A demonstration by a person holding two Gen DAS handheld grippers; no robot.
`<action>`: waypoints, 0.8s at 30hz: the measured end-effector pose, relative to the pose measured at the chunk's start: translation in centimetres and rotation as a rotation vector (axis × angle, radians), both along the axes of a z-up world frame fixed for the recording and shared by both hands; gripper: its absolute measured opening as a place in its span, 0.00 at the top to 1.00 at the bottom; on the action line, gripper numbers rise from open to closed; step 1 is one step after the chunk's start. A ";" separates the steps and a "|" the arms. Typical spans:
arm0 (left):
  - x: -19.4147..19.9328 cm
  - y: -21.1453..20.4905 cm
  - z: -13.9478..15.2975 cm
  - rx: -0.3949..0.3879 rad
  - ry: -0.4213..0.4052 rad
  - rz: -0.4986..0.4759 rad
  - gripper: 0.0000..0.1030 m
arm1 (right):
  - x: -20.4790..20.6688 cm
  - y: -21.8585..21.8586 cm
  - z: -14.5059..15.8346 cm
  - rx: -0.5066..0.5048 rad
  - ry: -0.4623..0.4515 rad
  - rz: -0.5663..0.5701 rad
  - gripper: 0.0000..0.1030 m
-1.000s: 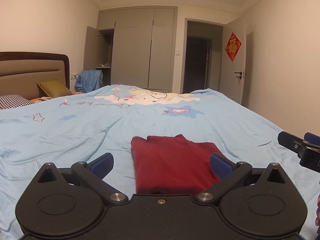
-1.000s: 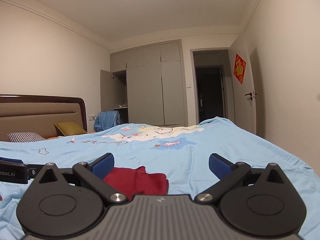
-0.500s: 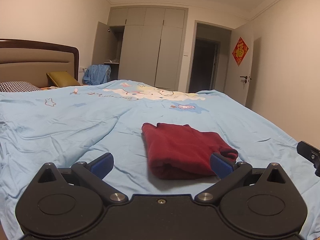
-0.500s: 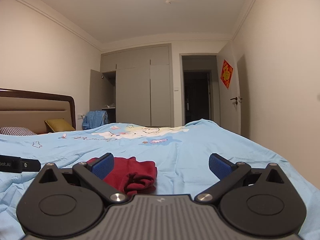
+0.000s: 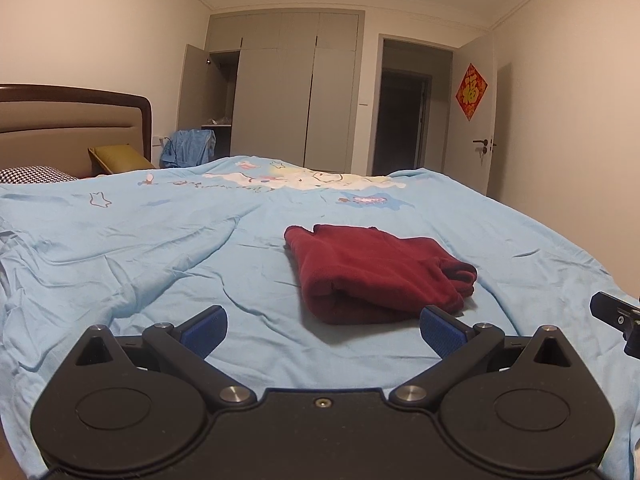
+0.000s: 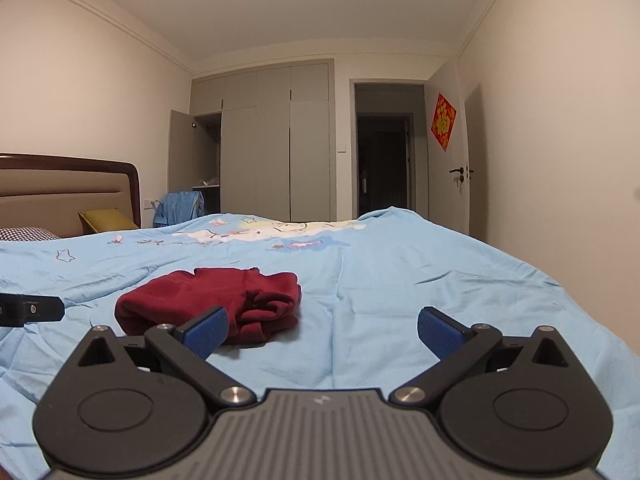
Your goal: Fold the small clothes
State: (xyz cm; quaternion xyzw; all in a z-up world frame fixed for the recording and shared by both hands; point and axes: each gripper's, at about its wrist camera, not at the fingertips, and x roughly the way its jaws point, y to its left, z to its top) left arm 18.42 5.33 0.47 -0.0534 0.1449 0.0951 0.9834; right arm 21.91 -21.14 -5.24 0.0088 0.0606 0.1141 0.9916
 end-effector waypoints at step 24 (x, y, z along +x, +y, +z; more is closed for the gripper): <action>0.2 -0.1 -0.2 -0.001 0.011 -0.001 0.01 | 0.1 -0.2 -0.2 -0.001 0.012 0.004 0.00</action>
